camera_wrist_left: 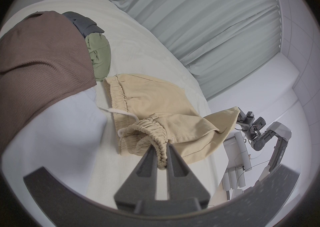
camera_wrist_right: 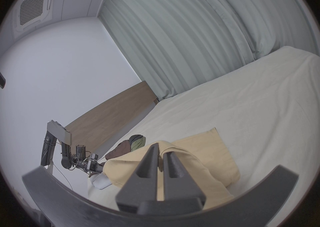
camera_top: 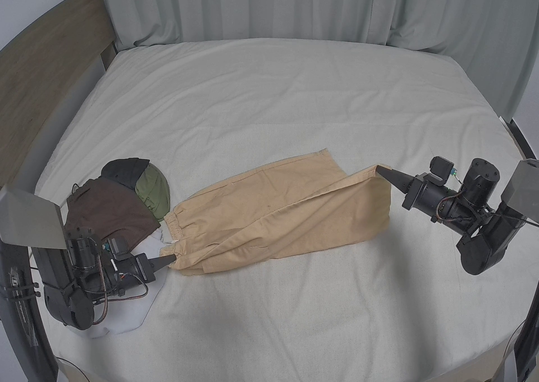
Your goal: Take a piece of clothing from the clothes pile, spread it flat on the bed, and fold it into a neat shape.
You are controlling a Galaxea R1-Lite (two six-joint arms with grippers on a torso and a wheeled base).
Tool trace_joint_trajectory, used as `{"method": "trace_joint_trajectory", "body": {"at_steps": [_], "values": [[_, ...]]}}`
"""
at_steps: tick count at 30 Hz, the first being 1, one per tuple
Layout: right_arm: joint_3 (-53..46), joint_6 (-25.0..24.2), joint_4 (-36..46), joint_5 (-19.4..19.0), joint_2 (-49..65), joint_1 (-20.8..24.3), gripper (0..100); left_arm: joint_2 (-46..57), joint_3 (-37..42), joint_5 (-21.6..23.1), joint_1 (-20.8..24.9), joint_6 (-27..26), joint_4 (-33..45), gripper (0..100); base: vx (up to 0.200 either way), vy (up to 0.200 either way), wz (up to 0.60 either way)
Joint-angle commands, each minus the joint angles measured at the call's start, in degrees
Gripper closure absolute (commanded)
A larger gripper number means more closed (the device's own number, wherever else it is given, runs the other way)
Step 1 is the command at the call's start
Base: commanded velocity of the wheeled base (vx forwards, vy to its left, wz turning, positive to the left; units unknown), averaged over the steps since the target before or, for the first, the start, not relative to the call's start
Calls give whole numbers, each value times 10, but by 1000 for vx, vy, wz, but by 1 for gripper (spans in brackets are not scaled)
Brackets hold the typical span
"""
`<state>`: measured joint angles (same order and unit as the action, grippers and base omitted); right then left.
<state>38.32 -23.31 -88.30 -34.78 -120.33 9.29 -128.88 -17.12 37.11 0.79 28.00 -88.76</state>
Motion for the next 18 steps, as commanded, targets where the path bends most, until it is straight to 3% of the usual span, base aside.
{"method": "trace_joint_trajectory", "body": {"at_steps": [1, 13, 18], "values": [[22, 0, 0, 0, -12, 1, 100, 1, -1, 0, -1, 0, 0, 100, 0, 0, 0], [75, -5, 0, 1, -27, 7, 100, 2, -17, -2, -5, 16, 0, 100, 0, 0, 0], [106, -7, 0, 2, -48, 6, 100, -1, -33, -27, -4, 30, 0, 100, 0, 0, 0]]}}
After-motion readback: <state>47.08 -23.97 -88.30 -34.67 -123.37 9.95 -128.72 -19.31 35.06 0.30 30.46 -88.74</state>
